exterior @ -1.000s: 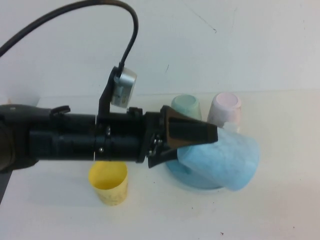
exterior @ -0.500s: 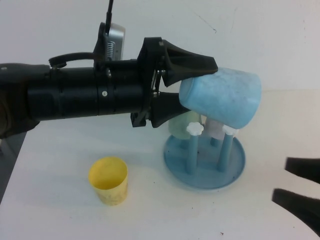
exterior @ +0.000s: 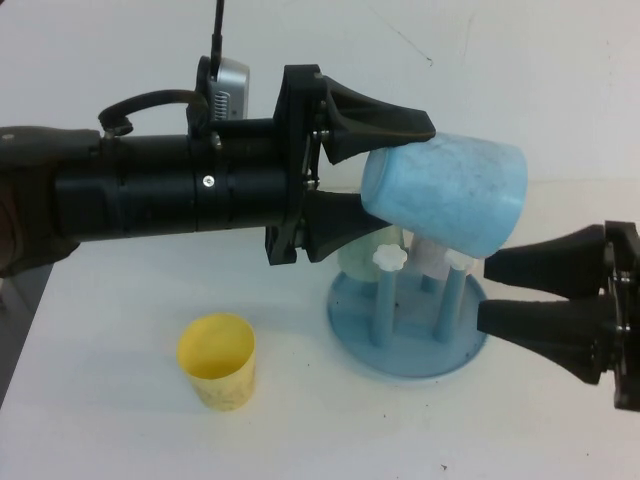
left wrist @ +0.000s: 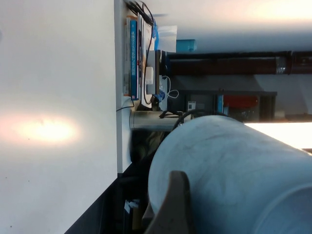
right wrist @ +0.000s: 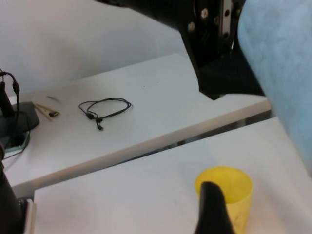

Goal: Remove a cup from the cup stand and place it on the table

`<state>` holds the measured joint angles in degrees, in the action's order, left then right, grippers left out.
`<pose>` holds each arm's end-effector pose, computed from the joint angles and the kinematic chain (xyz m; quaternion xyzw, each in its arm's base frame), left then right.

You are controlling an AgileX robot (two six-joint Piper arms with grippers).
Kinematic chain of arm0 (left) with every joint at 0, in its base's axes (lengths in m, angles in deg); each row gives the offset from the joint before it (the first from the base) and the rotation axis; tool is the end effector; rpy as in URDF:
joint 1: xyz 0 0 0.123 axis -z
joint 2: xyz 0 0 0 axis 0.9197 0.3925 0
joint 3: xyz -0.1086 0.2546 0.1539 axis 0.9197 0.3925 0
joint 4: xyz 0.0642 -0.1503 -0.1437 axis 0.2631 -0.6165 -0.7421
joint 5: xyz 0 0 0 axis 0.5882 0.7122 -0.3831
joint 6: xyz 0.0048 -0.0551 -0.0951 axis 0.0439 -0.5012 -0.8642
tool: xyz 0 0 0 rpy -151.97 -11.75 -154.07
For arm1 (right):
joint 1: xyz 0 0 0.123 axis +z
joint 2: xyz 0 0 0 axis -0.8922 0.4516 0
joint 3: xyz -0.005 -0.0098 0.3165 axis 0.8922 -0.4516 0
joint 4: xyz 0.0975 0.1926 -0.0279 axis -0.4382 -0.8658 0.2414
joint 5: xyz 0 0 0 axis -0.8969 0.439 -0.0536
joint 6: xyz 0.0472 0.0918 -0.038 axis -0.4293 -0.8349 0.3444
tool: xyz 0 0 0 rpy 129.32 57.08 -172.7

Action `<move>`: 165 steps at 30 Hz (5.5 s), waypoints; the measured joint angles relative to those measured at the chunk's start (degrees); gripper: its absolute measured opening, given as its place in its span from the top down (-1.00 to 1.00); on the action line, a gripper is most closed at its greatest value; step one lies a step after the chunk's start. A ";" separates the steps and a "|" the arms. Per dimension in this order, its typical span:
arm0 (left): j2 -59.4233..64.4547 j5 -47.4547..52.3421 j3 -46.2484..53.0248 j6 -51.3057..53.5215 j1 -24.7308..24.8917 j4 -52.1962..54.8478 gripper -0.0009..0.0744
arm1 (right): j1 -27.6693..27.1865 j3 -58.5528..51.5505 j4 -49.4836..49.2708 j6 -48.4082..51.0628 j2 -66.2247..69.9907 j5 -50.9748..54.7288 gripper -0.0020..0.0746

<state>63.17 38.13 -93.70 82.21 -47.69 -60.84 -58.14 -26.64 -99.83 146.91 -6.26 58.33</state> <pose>0.2452 -0.1791 0.3878 -0.1047 0.7338 -0.6636 0.1013 0.1833 0.1152 0.3180 -0.3994 0.6470 0.4046 0.5081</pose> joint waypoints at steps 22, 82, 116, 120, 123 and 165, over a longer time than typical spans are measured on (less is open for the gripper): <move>0.00 1.13 0.00 -0.11 0.00 -0.50 -0.55 | 3.53 11.61 0.19 -0.94 1.74 -0.96 0.16; -0.37 13.38 -0.55 28.43 -14.49 2.61 -0.55 | 8.11 15.26 15.74 -20.17 -6.24 -22.30 0.88; -6.42 4.57 -0.67 31.23 -15.62 41.07 0.98 | 8.11 40.57 100.54 -88.49 30.80 4.81 0.88; -6.42 3.92 -0.67 31.23 -15.62 41.07 0.98 | 8.11 40.63 100.78 -88.57 32.99 4.73 0.88; -6.42 3.53 -0.67 31.23 -15.62 41.28 0.98 | 8.11 40.88 100.53 -88.57 33.63 4.73 0.88; -29.58 -27.22 24.94 25.33 -15.62 49.33 0.98 | 8.11 28.78 70.96 -71.53 -14.11 -14.58 0.48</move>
<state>33.58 10.90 -68.76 107.54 -63.31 -11.51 -50.03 2.14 -28.87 75.37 -20.37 43.75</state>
